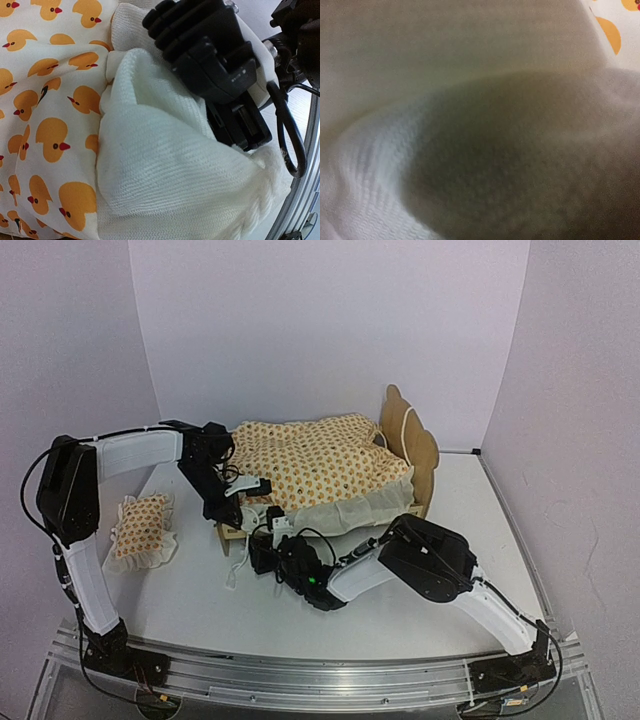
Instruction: Set up the pet bed
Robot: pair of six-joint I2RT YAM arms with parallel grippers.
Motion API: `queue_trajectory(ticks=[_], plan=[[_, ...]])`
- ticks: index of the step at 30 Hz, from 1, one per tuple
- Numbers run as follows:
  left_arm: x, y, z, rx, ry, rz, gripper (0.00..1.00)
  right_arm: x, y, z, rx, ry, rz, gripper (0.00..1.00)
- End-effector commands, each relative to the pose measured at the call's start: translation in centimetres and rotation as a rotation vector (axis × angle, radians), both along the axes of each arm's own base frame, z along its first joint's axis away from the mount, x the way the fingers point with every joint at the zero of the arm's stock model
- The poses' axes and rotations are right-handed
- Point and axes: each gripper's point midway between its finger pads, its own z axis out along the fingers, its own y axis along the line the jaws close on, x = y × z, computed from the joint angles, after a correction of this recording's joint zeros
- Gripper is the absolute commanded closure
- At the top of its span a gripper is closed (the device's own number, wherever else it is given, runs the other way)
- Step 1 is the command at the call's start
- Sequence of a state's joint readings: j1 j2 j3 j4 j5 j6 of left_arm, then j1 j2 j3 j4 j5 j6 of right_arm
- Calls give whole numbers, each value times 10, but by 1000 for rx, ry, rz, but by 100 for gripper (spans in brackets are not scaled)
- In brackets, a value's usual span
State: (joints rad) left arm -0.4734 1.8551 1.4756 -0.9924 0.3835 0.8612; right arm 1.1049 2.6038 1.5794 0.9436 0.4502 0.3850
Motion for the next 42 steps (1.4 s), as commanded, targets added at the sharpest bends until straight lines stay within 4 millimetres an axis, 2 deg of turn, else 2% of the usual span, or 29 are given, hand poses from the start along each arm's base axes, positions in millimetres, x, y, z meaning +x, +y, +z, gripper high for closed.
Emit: queue_trajectory(ticks=[1,3,4,6,8,11,14,16,19,22,25,27,29,32,36,37,39,42], plan=[[-22,-9,14,-56,145,54,100,16,-16,-50,-23,101,-77,72],[-22,-8,13,-54,140,55,100,18,-21,-52,-25,105,-95,94],[-21,-8,12,-53,137,56,100,18,-25,-51,-33,104,-103,98],[-18,-8,11,-54,128,60,100,13,-32,-51,-65,100,-97,100],[-10,-8,11,-61,99,70,100,0,-32,-47,-101,98,-26,100],[13,-5,9,-72,30,103,100,-39,-36,-38,-167,113,118,100],[37,4,5,-77,-11,146,100,-95,-39,-35,-248,163,297,100],[47,14,-5,-53,-29,170,100,-124,-49,-37,-297,213,379,100],[54,30,-20,-24,-41,192,100,-149,-57,-40,-346,277,451,100],[60,34,-17,-31,-48,208,100,-145,-48,-37,-363,260,461,100],[55,29,-8,-71,-31,202,100,-129,-26,-35,-342,227,450,100],[49,23,0,-111,-12,199,100,-114,-18,-39,-311,248,429,100],[46,20,5,-146,5,218,100,-100,-17,-46,-294,266,391,100],[40,13,6,-186,20,227,100,-88,-21,-56,-296,291,354,100],[35,9,4,-197,61,218,99,-87,-27,-76,-330,387,339,100],[32,8,7,-204,82,213,93,-88,-27,-78,-341,404,339,100],[27,8,18,-217,78,195,73,-90,-27,-80,-347,429,336,100],[20,10,44,-237,28,158,53,-90,-27,-75,-338,436,332,100]])
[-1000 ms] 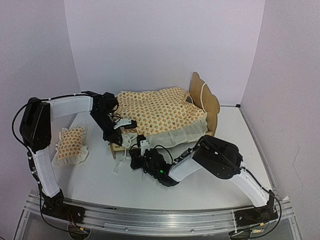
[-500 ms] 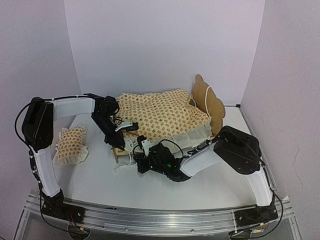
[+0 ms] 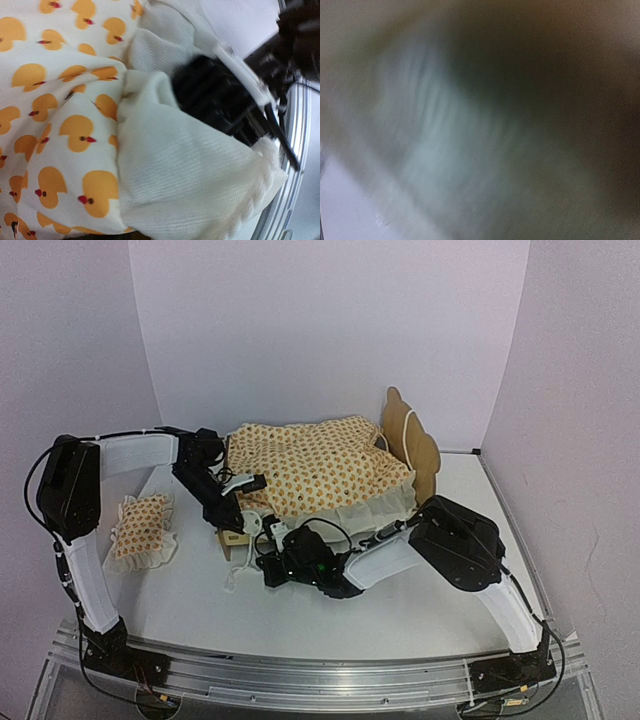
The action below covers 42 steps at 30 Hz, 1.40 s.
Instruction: Set up the pet bed
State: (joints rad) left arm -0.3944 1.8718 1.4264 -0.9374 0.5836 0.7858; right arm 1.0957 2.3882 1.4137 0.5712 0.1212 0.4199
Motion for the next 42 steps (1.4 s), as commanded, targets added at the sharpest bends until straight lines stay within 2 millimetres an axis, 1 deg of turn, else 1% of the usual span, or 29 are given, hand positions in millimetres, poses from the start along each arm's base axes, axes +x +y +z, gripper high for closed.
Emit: queue_trajectory(ticks=[1,4,6,7,8,10,11,12,14,15,17,19,21,23,24,26,28,29,30,31,32,35,37,38,40,42], plan=[[14,12,57,-61,-112,52,47,-28,-14,-50,-137,155,40,100],[3,16,90,-69,-143,9,37,-28,-8,-35,-117,141,62,100],[-9,19,109,-73,-164,-64,30,-31,-3,-24,-105,128,94,100],[-18,22,113,-67,-150,-92,29,-32,-1,-18,-100,117,108,100],[-23,24,115,-57,-156,-115,29,-36,2,-12,-95,110,138,100],[-22,21,115,-57,-188,-115,27,-44,6,-1,-99,88,186,100],[-19,15,113,-68,-213,-117,26,-47,6,4,-103,77,203,100],[-22,7,107,-72,-222,-131,26,-51,5,8,-102,76,214,100],[-23,-5,91,-57,-241,-169,25,-54,3,14,-96,77,228,100],[-20,-6,80,-31,-241,-174,26,-57,2,17,-93,76,239,100],[-3,-3,57,45,-248,-155,27,-59,1,23,-86,72,252,100],[10,2,41,110,-262,-147,28,-60,1,30,-79,64,259,100],[22,5,33,144,-299,-138,28,-61,1,36,-70,59,261,100],[25,3,31,136,-316,-138,33,-63,2,43,-61,49,273,100],[26,1,32,124,-315,-139,40,-65,3,48,-55,43,281,100],[24,-2,32,108,-302,-139,55,-68,3,54,-46,36,297,100],[19,-2,29,101,-275,-144,73,-71,1,59,-42,34,306,100],[16,-2,28,100,-264,-147,86,-72,0,62,-41,31,308,100],[14,-2,28,97,-255,-146,96,-73,-2,62,-44,30,314,100],[13,-2,31,89,-252,-143,99,-75,-3,63,-48,27,322,100],[11,-3,36,79,-250,-140,100,-76,-4,64,-52,27,329,100],[11,-5,65,14,-244,-118,100,-85,-9,62,-68,62,368,100],[18,-2,87,-27,-245,-87,100,-96,-13,61,-71,102,410,100],[22,3,93,-38,-245,-67,100,-102,-16,62,-70,119,432,100],[30,15,98,-41,-245,-33,100,-115,-25,58,-84,166,467,100],[36,26,98,-37,-244,-7,100,-125,-39,45,-136,221,485,100]])
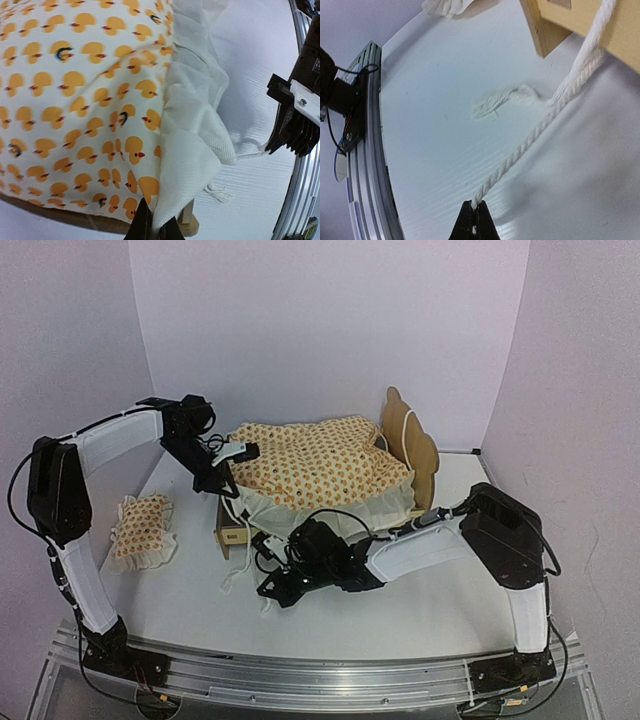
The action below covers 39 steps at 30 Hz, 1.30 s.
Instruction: Set up the pet bed
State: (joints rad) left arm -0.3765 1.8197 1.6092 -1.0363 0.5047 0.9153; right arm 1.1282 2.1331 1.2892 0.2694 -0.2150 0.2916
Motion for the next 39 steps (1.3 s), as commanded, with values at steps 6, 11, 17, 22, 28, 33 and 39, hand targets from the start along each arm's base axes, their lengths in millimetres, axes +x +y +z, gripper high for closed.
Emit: queue_trajectory(ticks=[6,11,17,22,28,33,39], plan=[[1,24,33,-80,10,49,100,-52,-51,-18,-147,176,122,100],[-2,30,25,-62,18,42,100,-70,-62,-3,-215,162,206,100],[-23,25,3,-47,24,-16,73,-55,-35,31,-189,30,240,100],[-32,23,28,-78,-23,-62,34,-52,-15,31,-158,67,240,100],[-75,11,85,-226,27,-200,13,-55,-23,52,-113,96,250,100],[-103,-18,64,-133,62,-217,42,-77,-43,85,-116,98,332,100],[-104,-7,-19,65,13,-173,59,-83,-47,136,-51,24,368,100]])
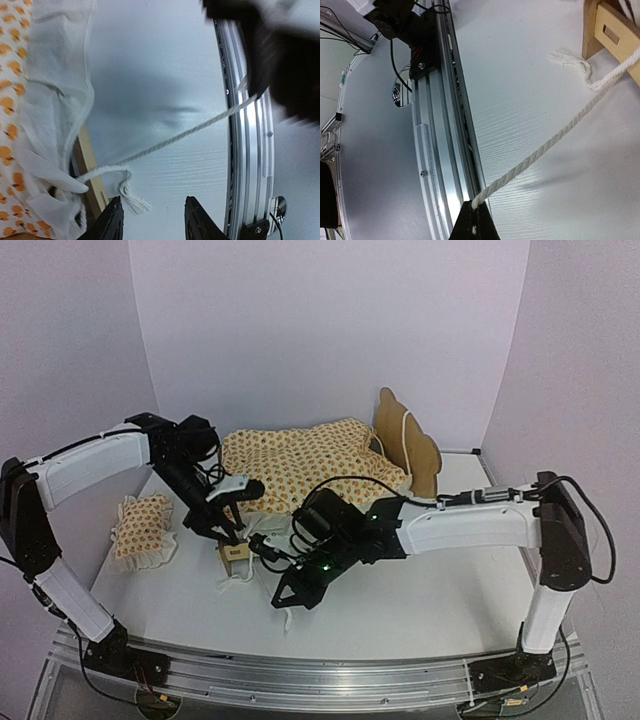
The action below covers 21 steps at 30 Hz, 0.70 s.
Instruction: Set up the pet bed
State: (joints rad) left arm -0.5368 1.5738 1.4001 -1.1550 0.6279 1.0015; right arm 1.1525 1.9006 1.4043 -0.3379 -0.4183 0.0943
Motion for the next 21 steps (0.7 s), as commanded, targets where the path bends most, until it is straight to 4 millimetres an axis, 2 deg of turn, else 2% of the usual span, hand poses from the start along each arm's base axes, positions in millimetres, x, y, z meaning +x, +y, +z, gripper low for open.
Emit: queue_trajectory(ticks=[1,4,10,17,19,21], plan=[[21,20,-52,151,-93,91,57,-12,2,73,142,-47,77,100],[31,24,-70,189,-155,102,54,-13,9,100,208,-67,106,100],[59,27,-88,226,-272,141,58,-19,13,145,310,-93,147,100],[100,32,-99,260,-414,223,67,-22,7,167,357,-116,153,100],[116,36,-98,254,-439,257,69,-21,7,166,350,-104,145,100],[134,42,-96,250,-457,291,70,-19,6,155,330,-80,129,100]])
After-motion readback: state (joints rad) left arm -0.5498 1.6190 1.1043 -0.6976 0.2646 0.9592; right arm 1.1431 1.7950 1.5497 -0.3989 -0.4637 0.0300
